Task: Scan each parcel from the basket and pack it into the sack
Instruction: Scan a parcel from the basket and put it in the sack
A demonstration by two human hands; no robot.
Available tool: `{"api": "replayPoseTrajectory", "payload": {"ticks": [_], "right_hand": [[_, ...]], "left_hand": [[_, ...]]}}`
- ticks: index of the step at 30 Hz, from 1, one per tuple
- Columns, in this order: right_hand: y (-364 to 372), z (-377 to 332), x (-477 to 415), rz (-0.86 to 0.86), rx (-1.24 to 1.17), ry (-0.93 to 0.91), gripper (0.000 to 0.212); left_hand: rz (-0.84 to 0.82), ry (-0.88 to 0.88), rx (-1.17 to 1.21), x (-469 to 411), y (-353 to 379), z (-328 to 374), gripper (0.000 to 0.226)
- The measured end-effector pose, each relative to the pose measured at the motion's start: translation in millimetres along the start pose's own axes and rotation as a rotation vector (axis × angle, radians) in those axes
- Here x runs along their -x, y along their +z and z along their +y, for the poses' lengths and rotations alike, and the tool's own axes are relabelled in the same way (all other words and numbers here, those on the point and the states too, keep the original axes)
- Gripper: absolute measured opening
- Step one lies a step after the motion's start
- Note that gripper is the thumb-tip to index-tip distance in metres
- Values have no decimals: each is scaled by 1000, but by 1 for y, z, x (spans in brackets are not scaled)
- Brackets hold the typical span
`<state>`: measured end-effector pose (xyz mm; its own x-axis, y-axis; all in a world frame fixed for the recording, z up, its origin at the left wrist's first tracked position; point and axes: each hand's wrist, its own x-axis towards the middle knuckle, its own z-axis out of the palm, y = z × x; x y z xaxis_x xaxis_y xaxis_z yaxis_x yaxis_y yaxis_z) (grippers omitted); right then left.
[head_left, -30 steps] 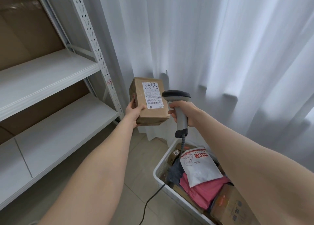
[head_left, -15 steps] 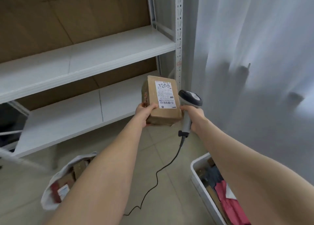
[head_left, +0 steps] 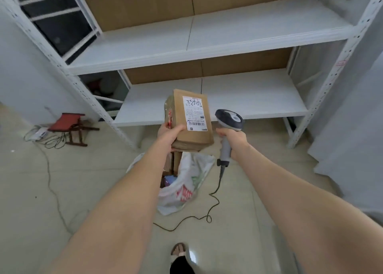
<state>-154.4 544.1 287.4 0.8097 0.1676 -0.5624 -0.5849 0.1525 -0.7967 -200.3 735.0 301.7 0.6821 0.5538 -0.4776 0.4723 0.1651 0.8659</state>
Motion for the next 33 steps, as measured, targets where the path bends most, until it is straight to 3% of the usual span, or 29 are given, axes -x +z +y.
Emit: {"api": "replayPoseTrajectory", "payload": {"ticks": [9, 14, 17, 24, 33], "right_hand": [[157, 97, -96, 105, 33, 132, 15], [215, 144, -139, 203, 11, 183, 41], [225, 172, -153, 231, -16, 176, 48], [233, 240, -177, 261, -47, 266, 13], [247, 343, -210, 375, -235, 298, 13]], "left_hand": [[-3, -23, -195, -158, -130, -44, 67], [-2, -29, -372, -240, -174, -68, 62], [-33, -45, -480, -271, -185, -85, 74], [-78, -31, -663, -314, -200, -140, 82], [-249, 110, -1068, -380, -203, -226, 94]]}}
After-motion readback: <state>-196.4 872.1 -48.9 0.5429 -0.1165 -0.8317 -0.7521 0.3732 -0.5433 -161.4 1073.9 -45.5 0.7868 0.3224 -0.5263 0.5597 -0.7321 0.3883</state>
